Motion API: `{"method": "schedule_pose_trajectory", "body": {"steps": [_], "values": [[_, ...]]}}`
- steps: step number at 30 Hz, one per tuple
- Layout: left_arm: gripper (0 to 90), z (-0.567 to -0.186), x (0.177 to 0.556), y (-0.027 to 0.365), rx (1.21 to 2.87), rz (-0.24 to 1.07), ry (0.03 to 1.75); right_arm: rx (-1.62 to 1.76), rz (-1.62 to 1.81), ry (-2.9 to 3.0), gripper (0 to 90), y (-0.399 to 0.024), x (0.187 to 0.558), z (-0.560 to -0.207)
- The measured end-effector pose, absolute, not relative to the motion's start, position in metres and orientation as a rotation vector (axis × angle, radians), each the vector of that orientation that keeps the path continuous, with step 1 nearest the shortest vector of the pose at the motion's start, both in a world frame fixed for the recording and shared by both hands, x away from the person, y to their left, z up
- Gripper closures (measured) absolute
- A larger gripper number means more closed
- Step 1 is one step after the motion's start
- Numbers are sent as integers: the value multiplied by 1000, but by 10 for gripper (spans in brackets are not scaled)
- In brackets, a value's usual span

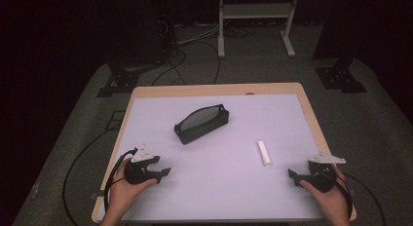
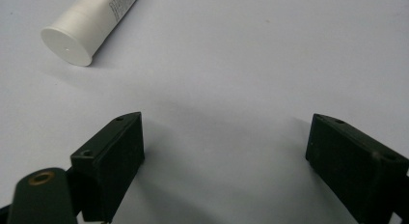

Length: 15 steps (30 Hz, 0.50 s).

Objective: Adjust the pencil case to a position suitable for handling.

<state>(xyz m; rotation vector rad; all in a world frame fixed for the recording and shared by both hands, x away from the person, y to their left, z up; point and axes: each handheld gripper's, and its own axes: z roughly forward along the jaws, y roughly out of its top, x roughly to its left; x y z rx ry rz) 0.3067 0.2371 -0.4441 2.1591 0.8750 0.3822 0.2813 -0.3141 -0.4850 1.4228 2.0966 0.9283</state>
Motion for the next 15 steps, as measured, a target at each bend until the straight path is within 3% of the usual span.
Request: {"method": "schedule_pose_trajectory", "body": {"steps": [15], "values": [[402, -427, 324, 231, 2141, 377, 872, 1423, 928, 2097, 124, -314, 281, -485]]}}
